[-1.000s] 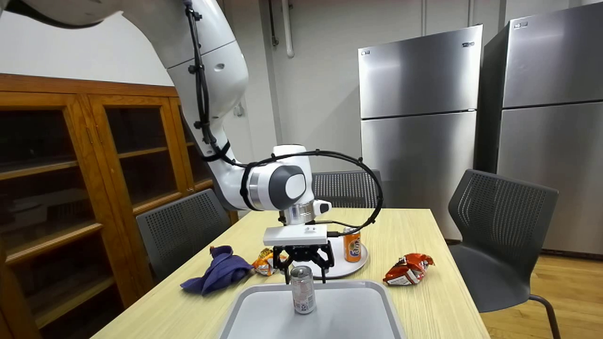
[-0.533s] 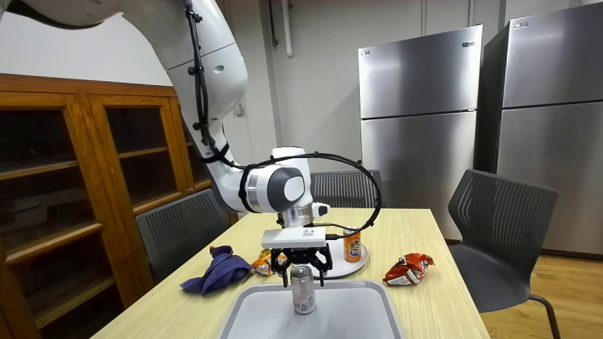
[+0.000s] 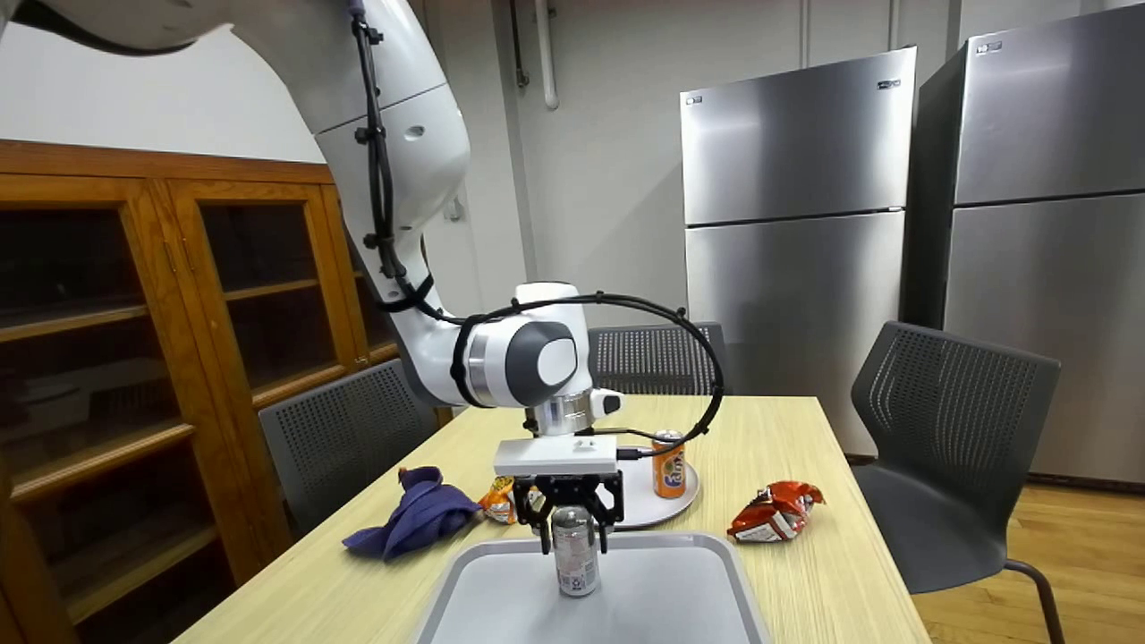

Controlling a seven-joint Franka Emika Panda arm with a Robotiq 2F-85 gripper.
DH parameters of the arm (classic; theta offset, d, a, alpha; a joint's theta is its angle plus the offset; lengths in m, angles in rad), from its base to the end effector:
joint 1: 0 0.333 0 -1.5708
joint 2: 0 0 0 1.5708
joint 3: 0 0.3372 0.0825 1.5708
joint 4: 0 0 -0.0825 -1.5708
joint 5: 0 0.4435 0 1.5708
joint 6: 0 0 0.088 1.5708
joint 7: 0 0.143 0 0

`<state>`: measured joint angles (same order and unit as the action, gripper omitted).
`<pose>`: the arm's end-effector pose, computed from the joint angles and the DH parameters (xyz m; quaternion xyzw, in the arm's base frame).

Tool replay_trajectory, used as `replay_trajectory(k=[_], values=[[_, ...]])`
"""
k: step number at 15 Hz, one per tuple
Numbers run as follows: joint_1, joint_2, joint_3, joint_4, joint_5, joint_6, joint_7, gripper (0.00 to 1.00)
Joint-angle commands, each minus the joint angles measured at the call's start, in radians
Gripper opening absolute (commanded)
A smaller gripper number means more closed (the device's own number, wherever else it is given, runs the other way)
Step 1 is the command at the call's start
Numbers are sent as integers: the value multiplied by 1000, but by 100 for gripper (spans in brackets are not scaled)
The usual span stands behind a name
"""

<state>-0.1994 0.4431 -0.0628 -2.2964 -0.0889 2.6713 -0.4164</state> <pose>0.5275 -0.1440 0.0782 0.9917 0.1196 -0.0429 0.0191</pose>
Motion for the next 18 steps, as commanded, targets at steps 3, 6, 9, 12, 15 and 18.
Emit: replay_trajectory(k=[3,6,9,12,15,18], values=[[-21,-28,21,-31,-5,14,-26,38],[-31,-52,35,-40,9,8,-43,38],[-21,-83,33,-42,2,-4,-34,38],[-18,-112,43,-25,9,-18,-39,38],[-15,-123,54,-1,21,-23,-44,38],[-12,-111,64,35,24,-31,-50,38]])
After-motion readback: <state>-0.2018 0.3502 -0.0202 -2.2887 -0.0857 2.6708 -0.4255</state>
